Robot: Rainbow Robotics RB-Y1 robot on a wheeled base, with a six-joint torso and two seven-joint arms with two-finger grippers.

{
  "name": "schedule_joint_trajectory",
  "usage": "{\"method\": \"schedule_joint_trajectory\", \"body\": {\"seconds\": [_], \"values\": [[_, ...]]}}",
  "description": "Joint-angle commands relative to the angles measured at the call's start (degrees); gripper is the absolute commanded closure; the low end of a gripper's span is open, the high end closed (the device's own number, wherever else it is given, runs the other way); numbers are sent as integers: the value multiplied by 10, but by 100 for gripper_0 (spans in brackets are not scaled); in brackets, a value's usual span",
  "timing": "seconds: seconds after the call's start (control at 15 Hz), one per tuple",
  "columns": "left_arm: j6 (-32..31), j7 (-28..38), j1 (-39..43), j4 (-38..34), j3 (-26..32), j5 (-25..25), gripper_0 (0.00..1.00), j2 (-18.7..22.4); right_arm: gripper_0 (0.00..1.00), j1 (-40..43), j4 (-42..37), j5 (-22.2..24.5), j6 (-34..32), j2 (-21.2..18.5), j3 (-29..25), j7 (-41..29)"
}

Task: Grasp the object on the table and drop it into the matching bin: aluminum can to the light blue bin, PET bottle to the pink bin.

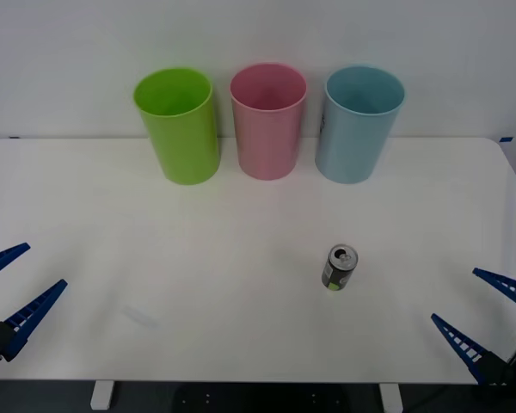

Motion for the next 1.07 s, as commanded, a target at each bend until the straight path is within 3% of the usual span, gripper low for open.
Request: {"method": "schedule_joint_trajectory", "body": {"seconds": [0.07, 0.6, 1.07], "values": [[0, 0, 0, 0, 0, 0, 0, 0, 0, -4, 3, 10, 38, 0, 41, 14], [0, 0, 0, 0, 0, 0, 0, 0, 0, -35, 3, 20, 135, 5, 140, 36], [0, 0, 0, 0, 0, 0, 0, 0, 0, -69, 18, 70, 139, 63, 147, 38]]}}
